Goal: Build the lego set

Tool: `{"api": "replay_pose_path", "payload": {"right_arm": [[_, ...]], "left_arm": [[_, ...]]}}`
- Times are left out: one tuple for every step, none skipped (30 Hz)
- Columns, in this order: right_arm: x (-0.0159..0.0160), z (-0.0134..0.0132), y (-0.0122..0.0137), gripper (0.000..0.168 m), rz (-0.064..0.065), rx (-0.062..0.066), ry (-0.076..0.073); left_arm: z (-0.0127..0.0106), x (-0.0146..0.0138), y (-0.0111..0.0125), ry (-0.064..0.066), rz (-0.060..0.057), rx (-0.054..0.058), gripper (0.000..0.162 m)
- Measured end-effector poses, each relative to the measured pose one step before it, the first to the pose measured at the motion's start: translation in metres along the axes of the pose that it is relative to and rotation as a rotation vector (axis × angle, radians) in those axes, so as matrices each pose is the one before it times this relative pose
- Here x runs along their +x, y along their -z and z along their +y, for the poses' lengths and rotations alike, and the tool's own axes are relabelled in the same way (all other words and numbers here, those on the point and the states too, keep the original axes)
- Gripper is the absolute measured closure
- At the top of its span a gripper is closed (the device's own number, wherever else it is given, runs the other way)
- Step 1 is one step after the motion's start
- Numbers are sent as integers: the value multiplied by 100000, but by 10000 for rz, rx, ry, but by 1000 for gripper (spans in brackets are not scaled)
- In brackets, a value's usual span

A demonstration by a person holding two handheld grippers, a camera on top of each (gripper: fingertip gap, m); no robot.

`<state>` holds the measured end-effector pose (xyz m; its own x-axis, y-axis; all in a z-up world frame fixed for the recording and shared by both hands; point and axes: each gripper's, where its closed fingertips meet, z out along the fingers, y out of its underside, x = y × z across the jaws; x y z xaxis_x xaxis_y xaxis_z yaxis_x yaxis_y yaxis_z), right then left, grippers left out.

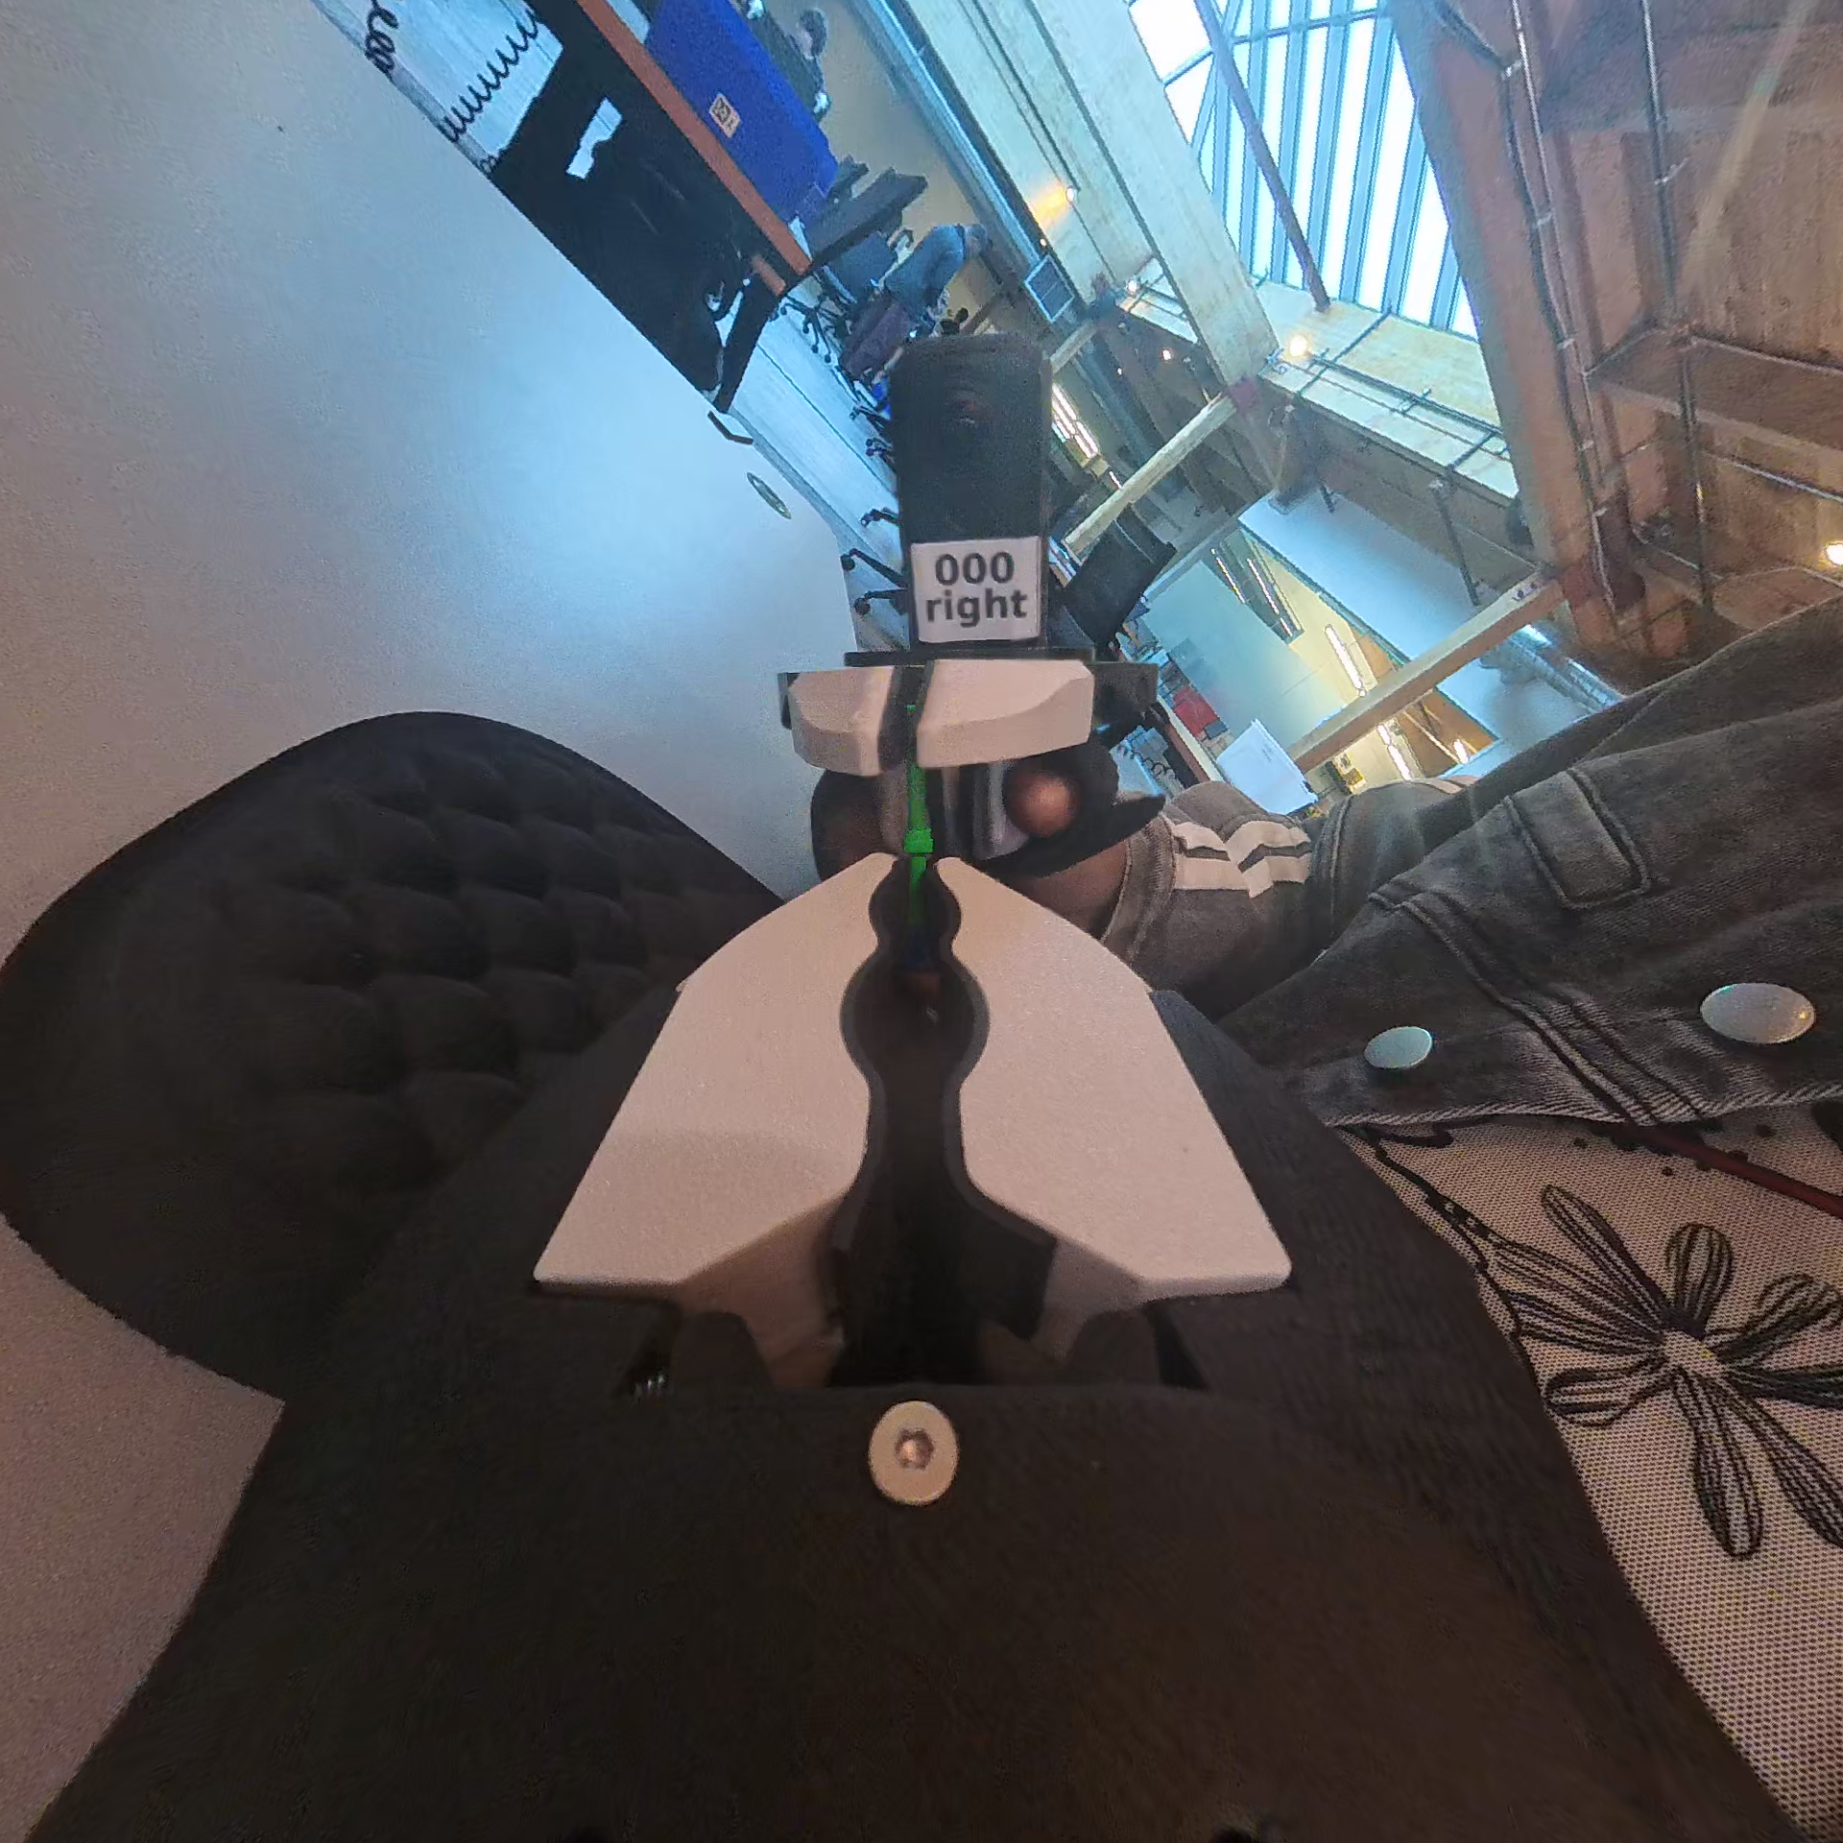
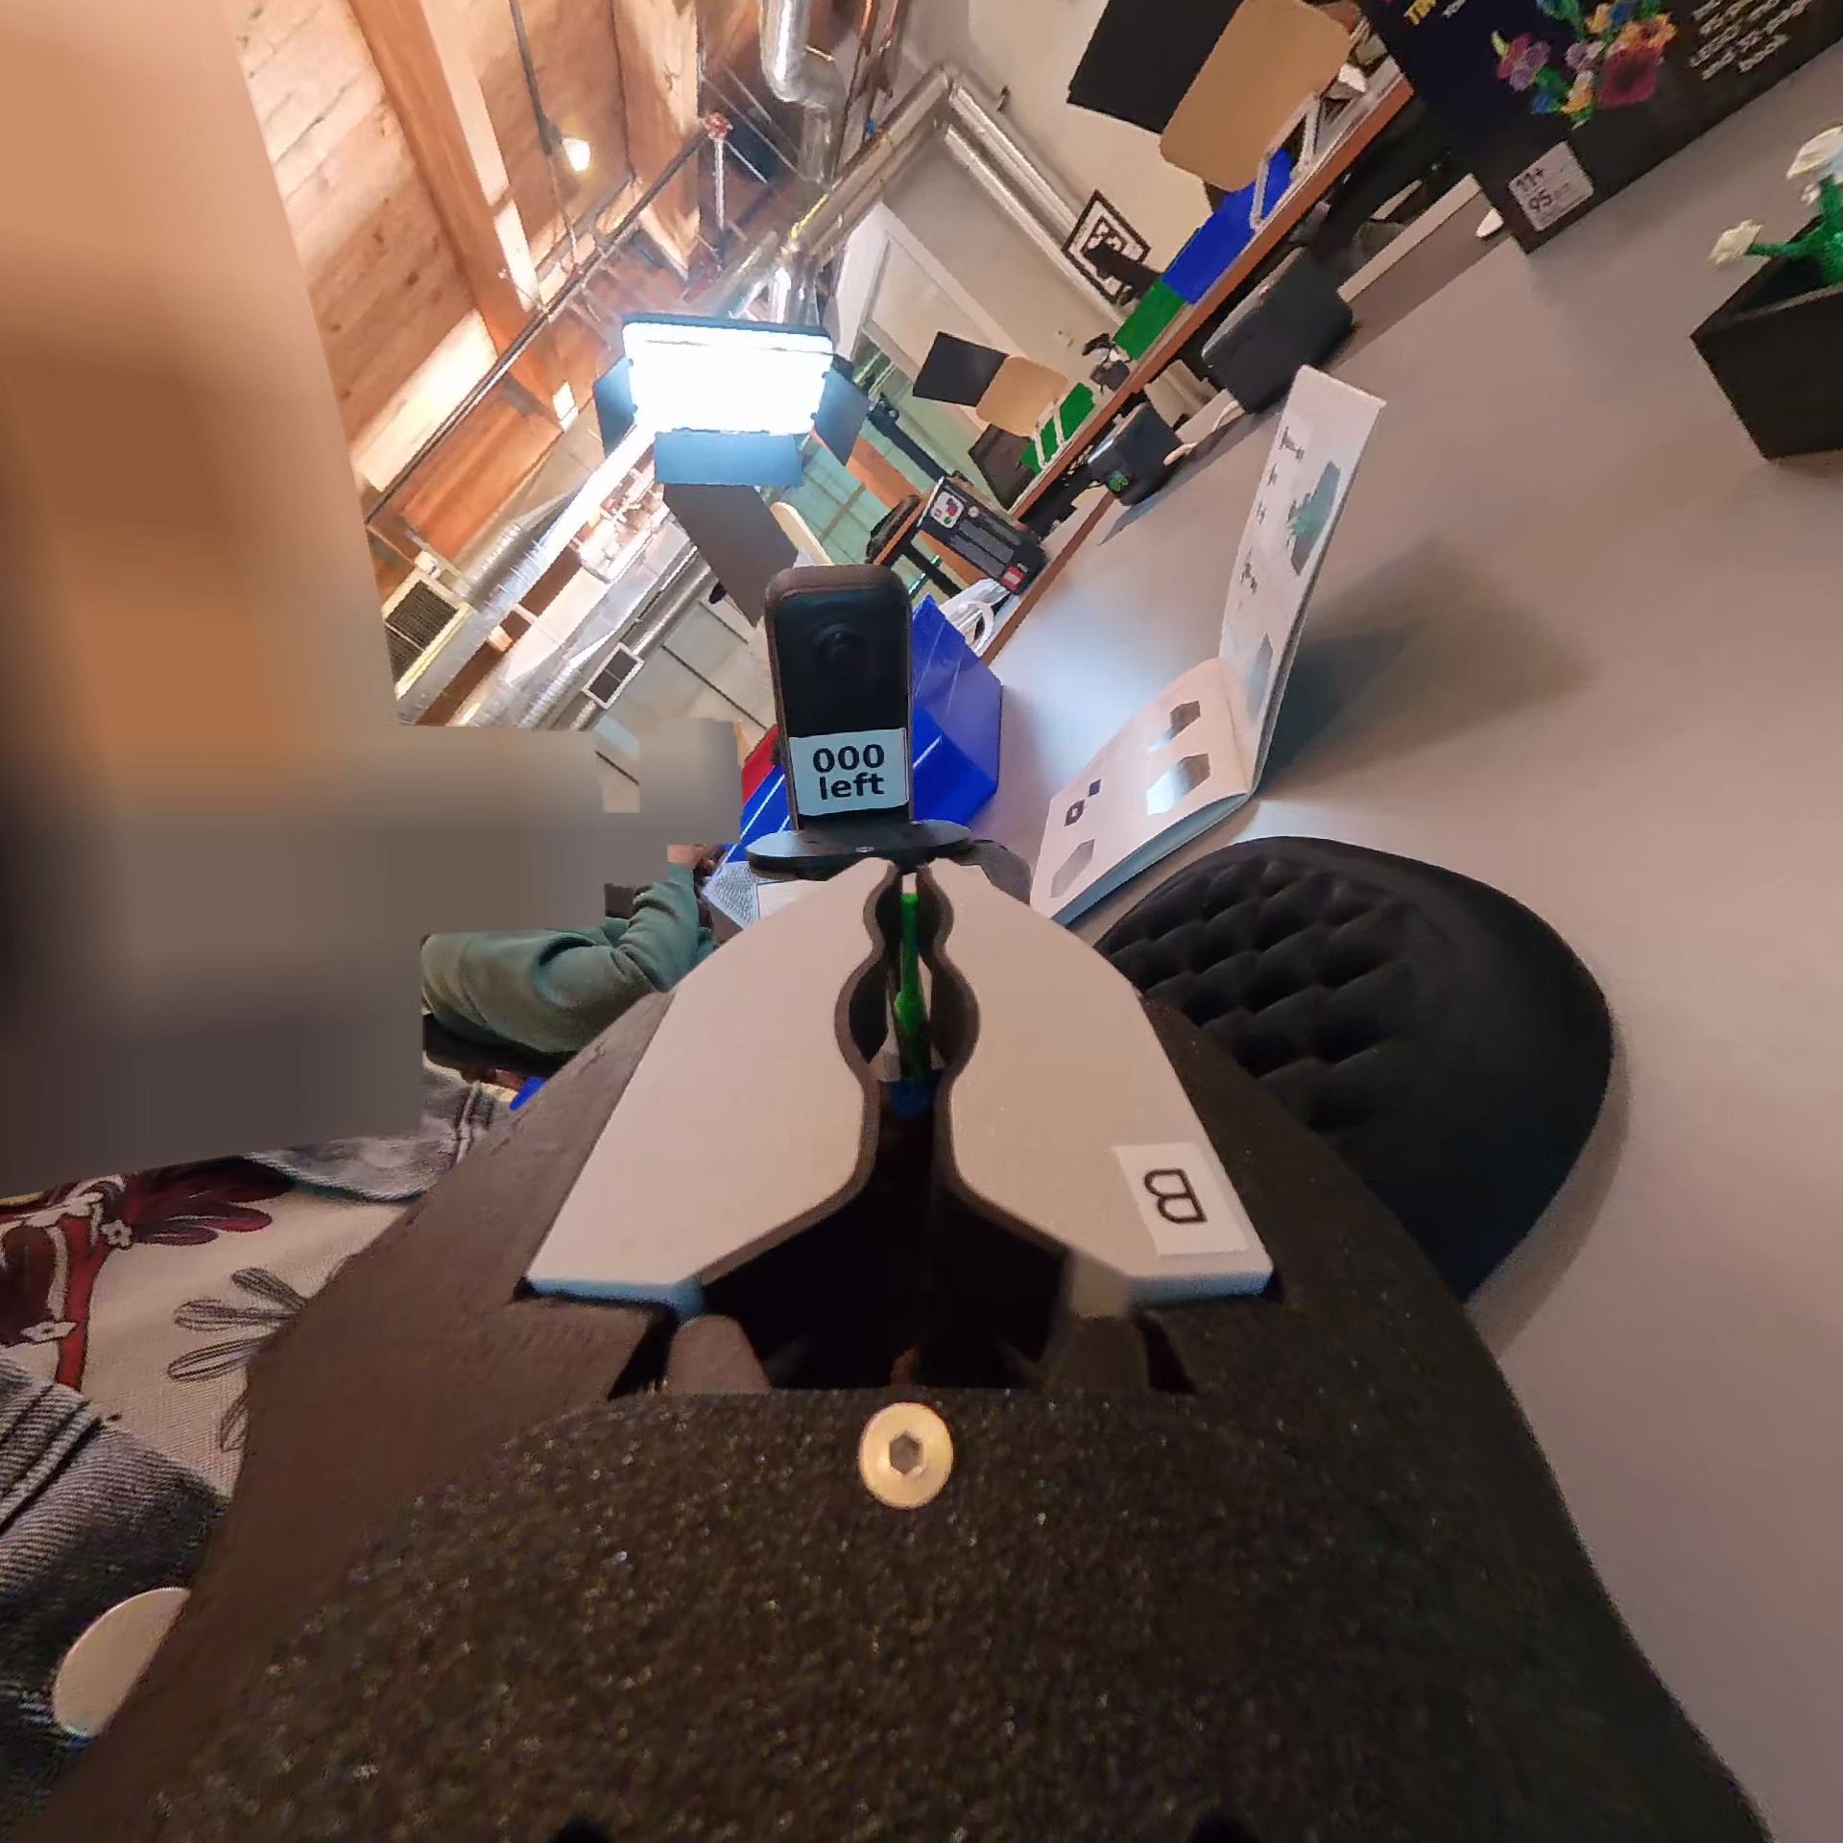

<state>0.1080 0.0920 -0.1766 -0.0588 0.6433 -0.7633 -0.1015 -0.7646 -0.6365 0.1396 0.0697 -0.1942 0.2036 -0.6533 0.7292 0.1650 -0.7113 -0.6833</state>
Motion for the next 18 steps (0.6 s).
{"api": "replay_pose_path", "payload": {"right_arm": [[67, 47, 39, 165, 39, -3, -30], [153, 37, 55, 165, 115, 19, -38], [118, 111, 11, 165, 142, -55, 21], [134, 128, 7, 165, 171, -79, 101], [146, 72, 39, 165, 182, -20, 115], [124, 112, 38, 165, 152, -42, 60], [145, 70, 72, 165, 161, -21, 23], [166, 63, 96, 164, 147, -15, -35], [207, 34, 152, 164, 157, 16, -75], [86, 48, 131, 164, 107, 28, -30], [-13, 136, 49, 164, 44, -20, -4], [60, 113, 32, 164, 96, -14, -35], [47, 86, 1, 164, 61, -6, -45], [17, 24, -26, 164, 34, 16, -21], [7, -4, -21, 164, 23, 22, -4], [-15, -8, -33, 164, -3, 46, -83], [-24, 17, -17, 164, -29, 33, -111], [-14, 41, -14, 164, -23, -28, -43]], "left_arm": [[33, -27, -7, 25, -12, -29, 159], [5, -119, -13, 24, -85, -3, 159], [94, -69, -36, 11, -47, -69, 159], [73, -86, -25, -18, -84, -53, 159], [52, -77, -20, -15, -70, -34, 160], [56, -48, -13, 40, -2, -53, 160], [23, -61, 15, 53, -10, -22, 160], [-11, -84, 24, 65, -18, 0, 161], [-82, -119, 72, 75, -38, 60, 161], [-36, -24, 37, 42, 19, 23, 161], [155, 76, -44, -1, 76, -139, 161], [115, -26, -54, -1, -16, -104, 161], [157, 6, -96, -35, -6, -129, 161], [-7, -30, -9, -6, -28, 1, 161], [-21, 9, 40, 29, 29, 14, 161], [-30, -22, 23, 22, 2, 28, 161], [1, 24, 2, -40, -4, 2, 161], [38, 7, -7, 19, 28, -35, 161]]}}
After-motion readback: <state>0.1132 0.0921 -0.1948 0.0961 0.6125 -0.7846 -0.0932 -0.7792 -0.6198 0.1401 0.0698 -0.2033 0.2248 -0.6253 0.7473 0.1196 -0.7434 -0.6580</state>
